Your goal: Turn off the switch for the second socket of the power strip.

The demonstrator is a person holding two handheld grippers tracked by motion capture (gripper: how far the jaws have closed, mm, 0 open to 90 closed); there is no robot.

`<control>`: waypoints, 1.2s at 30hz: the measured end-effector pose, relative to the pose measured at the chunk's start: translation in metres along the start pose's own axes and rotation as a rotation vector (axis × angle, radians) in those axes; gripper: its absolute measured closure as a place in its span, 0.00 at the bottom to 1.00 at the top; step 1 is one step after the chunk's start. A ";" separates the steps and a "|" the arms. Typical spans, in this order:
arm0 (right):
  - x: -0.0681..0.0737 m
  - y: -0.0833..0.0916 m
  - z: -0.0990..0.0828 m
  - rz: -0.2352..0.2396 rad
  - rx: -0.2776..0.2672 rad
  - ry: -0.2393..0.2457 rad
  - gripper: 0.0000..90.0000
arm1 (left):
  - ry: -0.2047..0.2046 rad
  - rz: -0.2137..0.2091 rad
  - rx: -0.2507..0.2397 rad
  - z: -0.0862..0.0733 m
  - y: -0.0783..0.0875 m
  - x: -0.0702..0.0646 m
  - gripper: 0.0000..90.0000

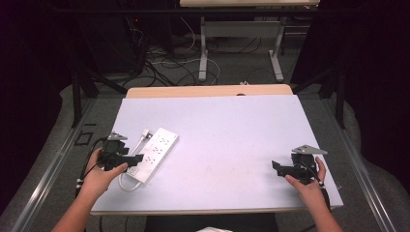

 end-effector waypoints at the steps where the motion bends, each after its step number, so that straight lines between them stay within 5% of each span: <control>1: -0.001 0.000 0.000 -0.002 -0.001 0.003 0.16 | 0.015 0.002 -0.012 0.000 -0.001 0.000 0.37; 36: -0.001 -0.002 -0.001 0.000 0.009 -0.001 0.16 | 0.104 -0.022 0.009 0.019 0.000 0.026 0.52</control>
Point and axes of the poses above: each handheld gripper's, and its own axes: y roughly backward along the jaws, z roughly out of its top, x roughly to its left, the point moved 8 cm from there along -y, roughly forward along the jaws, and after that the axes turned 12 degrees about -z, right-handed, at the moved point
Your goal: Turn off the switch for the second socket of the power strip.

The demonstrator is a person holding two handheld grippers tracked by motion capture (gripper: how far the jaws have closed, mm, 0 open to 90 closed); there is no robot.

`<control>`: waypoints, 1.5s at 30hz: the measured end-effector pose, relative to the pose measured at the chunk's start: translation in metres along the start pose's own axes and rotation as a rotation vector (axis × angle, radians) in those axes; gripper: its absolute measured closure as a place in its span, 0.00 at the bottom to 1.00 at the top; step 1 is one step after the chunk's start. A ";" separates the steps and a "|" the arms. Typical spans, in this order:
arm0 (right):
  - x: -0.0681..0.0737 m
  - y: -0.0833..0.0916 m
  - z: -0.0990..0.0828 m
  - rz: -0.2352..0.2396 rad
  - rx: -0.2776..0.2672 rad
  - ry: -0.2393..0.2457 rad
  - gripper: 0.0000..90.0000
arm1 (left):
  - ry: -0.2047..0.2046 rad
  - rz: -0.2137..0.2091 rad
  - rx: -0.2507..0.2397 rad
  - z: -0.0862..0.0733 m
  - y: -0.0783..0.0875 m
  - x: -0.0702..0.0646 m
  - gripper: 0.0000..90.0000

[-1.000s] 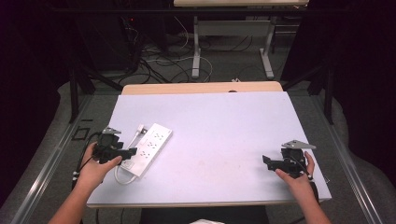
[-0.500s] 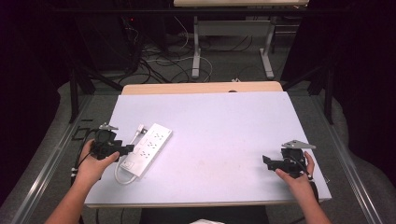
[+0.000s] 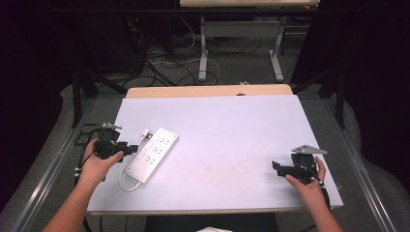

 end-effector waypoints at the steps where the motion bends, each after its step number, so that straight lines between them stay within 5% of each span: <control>1: 0.000 0.000 0.000 -0.001 0.001 0.001 0.16 | 0.003 0.000 0.000 0.001 0.000 0.000 0.53; 20: 0.001 -0.001 -0.001 0.009 0.010 0.004 0.16 | 0.018 -0.029 0.069 0.018 -0.008 -0.008 0.61; 45: 0.002 -0.004 -0.004 0.019 0.024 0.007 0.16 | 0.075 -0.016 0.090 0.033 -0.035 -0.011 0.75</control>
Point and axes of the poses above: each handheld gripper's, and its own axes: y roughly backward along the jaws, z roughly out of its top, x roughly to its left, the point moved 8 cm from there along -y, roughly forward along the jaws, and after that the axes turned 12 degrees about -z, right-handed, at the moved point
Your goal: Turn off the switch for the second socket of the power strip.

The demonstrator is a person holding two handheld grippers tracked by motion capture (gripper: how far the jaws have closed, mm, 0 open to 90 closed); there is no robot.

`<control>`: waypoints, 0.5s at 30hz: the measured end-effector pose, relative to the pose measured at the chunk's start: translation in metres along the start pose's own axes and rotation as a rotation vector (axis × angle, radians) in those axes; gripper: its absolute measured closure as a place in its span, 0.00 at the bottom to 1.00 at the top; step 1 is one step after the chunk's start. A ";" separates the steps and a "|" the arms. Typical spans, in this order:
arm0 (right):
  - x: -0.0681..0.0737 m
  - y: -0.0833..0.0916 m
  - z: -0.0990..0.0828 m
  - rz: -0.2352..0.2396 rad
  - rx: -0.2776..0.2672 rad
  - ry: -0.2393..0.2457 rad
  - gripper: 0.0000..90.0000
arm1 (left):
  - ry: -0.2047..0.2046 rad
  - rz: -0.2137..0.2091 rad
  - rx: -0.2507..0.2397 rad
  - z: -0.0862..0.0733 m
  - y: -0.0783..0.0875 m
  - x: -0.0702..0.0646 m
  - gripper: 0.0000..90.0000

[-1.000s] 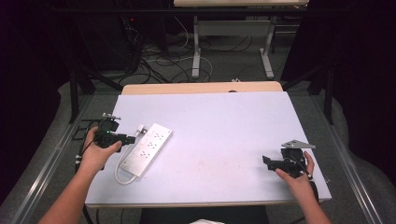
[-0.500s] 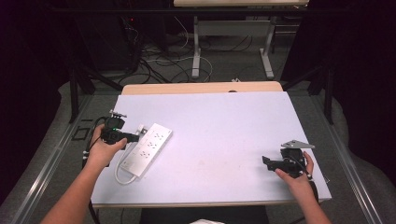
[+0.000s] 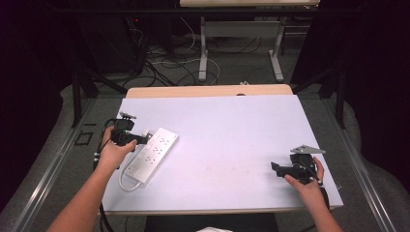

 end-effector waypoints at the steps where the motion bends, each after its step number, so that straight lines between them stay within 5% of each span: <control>1: 0.000 0.000 0.000 0.000 0.000 0.000 0.16 | 0.002 0.001 0.002 0.001 -0.001 -0.001 0.76; 15: 0.000 -0.001 -0.001 0.004 0.005 0.001 0.16 | 0.010 0.017 0.006 0.008 -0.020 -0.004 0.90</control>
Point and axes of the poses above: each handheld gripper's, and its own axes: y roughly backward along the jaws, z roughly out of its top, x roughly to its left, the point moved 8 cm from there along -y, roughly forward along the jaws, and after that the axes turned 12 degrees about -z, right-handed, at the moved point
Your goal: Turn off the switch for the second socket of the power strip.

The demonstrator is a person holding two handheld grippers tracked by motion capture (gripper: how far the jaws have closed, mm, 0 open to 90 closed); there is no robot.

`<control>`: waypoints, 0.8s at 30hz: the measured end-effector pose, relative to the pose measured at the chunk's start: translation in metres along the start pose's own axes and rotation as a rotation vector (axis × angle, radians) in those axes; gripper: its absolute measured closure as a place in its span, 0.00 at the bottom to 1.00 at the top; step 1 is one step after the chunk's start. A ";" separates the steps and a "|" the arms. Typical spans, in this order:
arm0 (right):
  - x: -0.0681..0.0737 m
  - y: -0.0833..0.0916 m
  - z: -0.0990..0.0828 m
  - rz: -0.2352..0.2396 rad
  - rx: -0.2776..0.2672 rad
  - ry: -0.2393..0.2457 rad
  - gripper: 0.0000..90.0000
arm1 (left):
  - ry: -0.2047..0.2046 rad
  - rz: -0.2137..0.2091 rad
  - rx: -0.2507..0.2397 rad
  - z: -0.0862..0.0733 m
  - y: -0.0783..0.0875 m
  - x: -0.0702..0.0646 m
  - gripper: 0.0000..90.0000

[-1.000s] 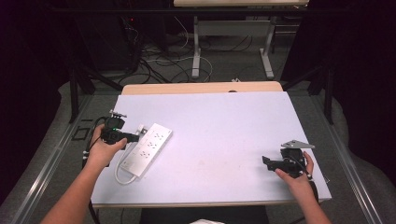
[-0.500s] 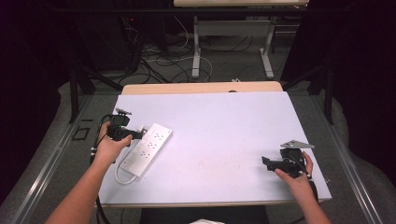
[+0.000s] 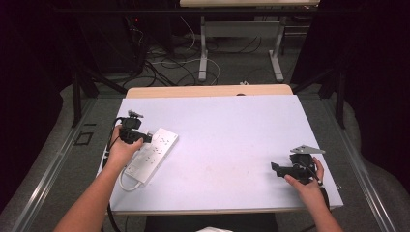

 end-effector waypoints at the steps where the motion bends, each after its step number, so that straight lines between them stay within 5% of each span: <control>1: 0.000 0.000 0.000 0.000 0.000 0.000 0.16 | -0.001 0.002 0.002 0.000 -0.001 0.000 0.91; 24: 0.001 -0.001 0.000 0.002 0.002 0.003 0.16 | 0.005 0.043 0.041 -0.002 -0.018 0.006 1.00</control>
Point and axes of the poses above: each handheld gripper's, and its own axes: y roughly backward along the jaws, z roughly out of its top, x roughly to its left, the point moved 8 cm from there along -y, roughly forward along the jaws, and after that the axes turned 12 degrees about -z, right-handed, at the moved point
